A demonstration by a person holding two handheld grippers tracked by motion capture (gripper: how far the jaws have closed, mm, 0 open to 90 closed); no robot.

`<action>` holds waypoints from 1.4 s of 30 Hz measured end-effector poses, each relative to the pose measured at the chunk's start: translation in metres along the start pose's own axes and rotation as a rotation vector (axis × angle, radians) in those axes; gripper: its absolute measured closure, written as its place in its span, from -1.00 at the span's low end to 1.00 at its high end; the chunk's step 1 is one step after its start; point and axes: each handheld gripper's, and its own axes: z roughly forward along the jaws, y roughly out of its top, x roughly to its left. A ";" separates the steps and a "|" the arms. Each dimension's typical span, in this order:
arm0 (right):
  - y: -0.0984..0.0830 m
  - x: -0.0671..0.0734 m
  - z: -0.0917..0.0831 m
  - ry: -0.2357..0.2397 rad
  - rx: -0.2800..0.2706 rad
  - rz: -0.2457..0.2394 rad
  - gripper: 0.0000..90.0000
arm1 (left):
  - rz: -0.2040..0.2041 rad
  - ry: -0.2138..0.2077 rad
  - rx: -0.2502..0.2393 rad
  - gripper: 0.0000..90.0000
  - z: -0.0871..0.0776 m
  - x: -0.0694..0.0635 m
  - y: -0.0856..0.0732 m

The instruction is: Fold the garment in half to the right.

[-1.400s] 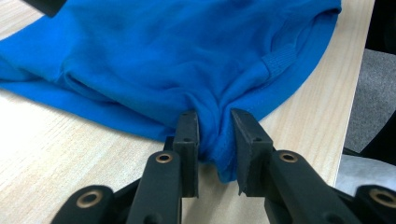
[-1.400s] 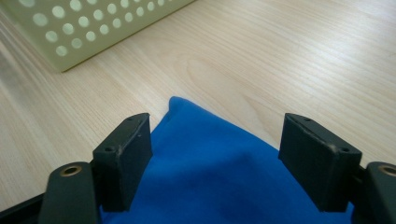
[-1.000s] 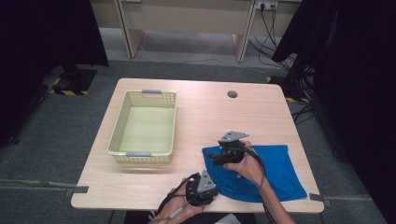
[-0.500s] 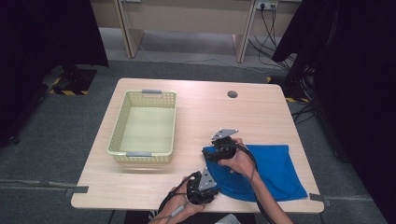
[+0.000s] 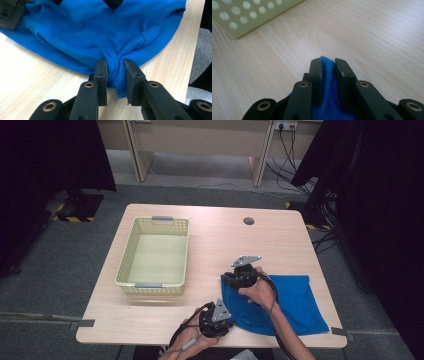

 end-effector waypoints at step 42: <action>-0.027 -0.067 -0.136 -0.120 -0.299 0.166 0.72 | 0.204 -0.035 -0.038 0.69 0.009 -0.035 0.105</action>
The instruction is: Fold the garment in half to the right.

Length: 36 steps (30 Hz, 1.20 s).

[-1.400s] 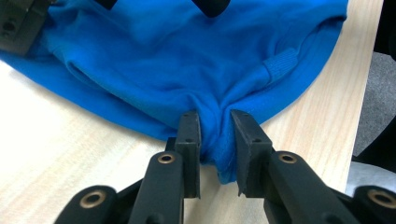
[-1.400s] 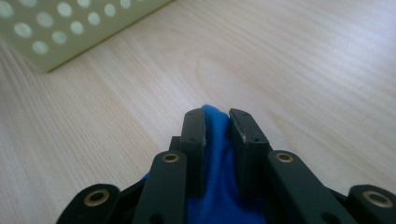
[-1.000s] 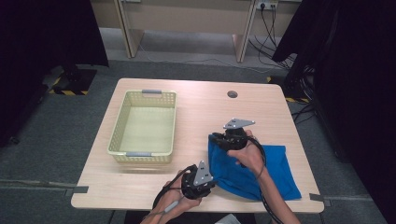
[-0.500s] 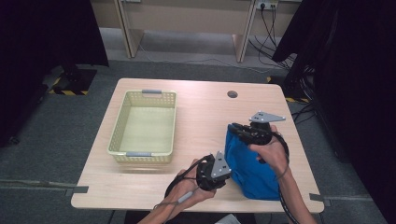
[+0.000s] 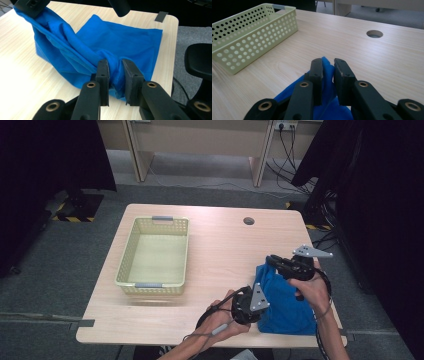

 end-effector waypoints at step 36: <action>-0.063 -0.049 -0.030 -0.140 0.056 0.106 0.43 | -0.109 -0.107 -0.077 -0.31 0.059 -0.013 0.005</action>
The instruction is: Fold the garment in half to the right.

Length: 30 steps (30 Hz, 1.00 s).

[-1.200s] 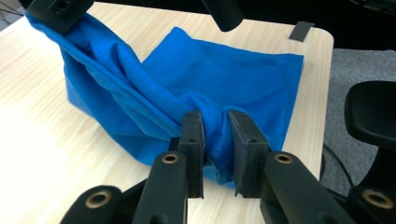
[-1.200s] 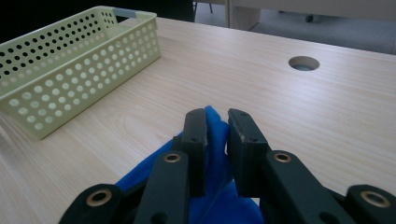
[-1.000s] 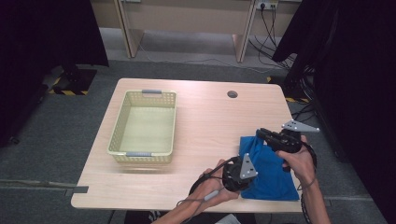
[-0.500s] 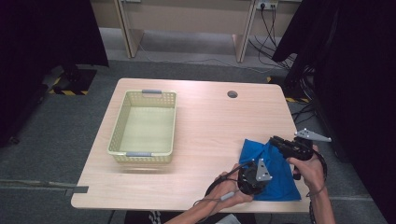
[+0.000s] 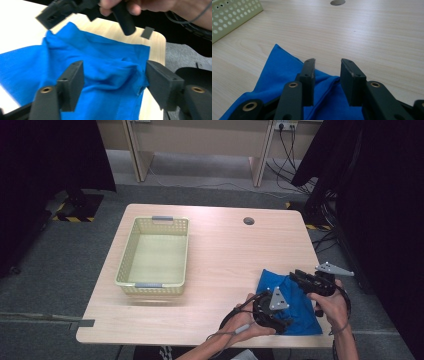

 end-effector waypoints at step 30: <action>-0.015 0.021 0.006 -0.062 0.103 -0.051 0.00 | -0.112 0.114 0.108 -0.59 -0.004 0.024 -0.039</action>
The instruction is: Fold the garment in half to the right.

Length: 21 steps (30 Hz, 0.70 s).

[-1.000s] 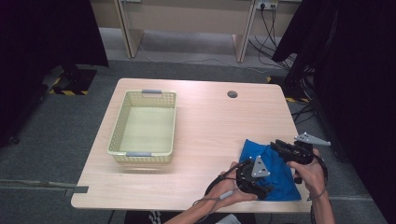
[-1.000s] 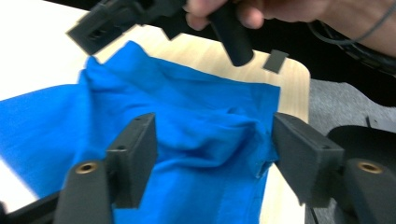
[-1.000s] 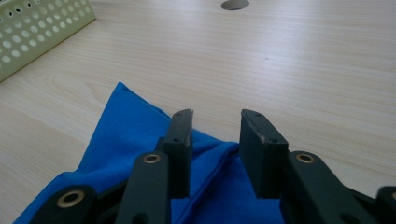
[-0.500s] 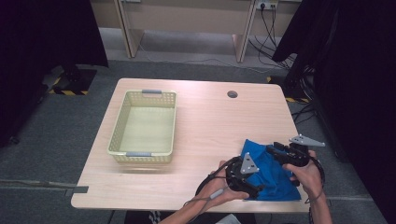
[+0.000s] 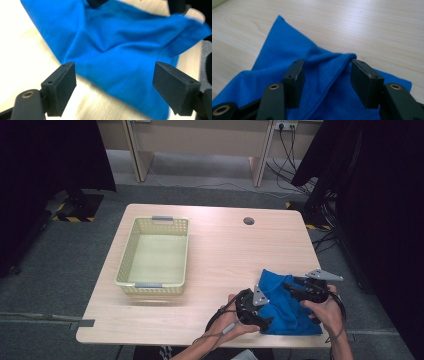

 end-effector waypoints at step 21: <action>0.004 0.027 0.041 0.004 0.099 -0.035 -0.06 | -0.038 0.082 0.047 -0.60 -0.017 0.031 -0.034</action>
